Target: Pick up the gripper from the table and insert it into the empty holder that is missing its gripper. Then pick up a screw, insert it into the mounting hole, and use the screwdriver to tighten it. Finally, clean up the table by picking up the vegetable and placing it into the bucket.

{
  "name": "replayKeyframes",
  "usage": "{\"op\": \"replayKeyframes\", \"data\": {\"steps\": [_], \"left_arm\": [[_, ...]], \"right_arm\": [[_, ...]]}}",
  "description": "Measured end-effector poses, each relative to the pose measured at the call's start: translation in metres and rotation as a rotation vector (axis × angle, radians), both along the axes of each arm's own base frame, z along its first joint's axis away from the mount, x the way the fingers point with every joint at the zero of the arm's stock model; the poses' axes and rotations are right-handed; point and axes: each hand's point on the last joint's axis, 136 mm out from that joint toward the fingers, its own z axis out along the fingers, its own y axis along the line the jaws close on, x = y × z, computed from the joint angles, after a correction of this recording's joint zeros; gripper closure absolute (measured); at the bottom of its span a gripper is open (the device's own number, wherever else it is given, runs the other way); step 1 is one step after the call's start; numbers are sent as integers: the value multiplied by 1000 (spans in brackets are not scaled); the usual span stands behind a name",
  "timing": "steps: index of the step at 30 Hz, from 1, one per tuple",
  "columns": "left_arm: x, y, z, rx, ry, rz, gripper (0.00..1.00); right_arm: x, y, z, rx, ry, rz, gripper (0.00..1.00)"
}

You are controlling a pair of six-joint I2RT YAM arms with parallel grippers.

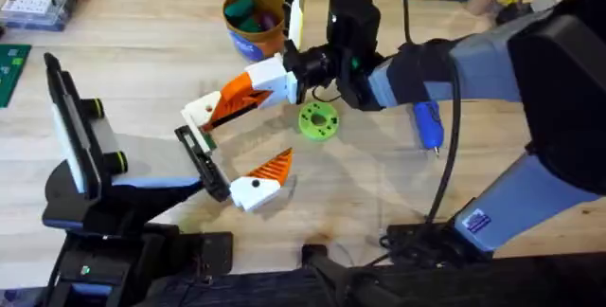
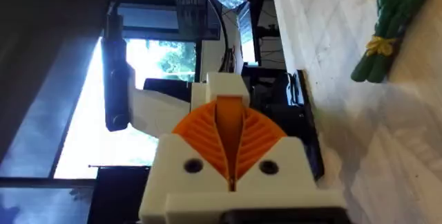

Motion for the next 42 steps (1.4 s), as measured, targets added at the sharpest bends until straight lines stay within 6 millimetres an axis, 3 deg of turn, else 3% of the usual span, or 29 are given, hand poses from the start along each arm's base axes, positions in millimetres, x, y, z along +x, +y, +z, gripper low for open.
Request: {"op": "replayKeyframes", "data": {"steps": [19,21,26,28,42], "left_arm": [[0,0,0,0,0,0,14],[0,0,0,0,0,-1,15],[-5,-3,0,-2,3,-33,15],[-6,-4,0,-2,4,-39,14],[-9,-5,0,-3,5,-57,14]], "right_arm": [[0,0,0,0,0,-2,990],[1,1,0,-3,5,-6,809],[1,6,1,-2,-5,-22,63],[1,8,2,0,-9,-23,14],[4,8,2,0,-10,-35,14]]}}
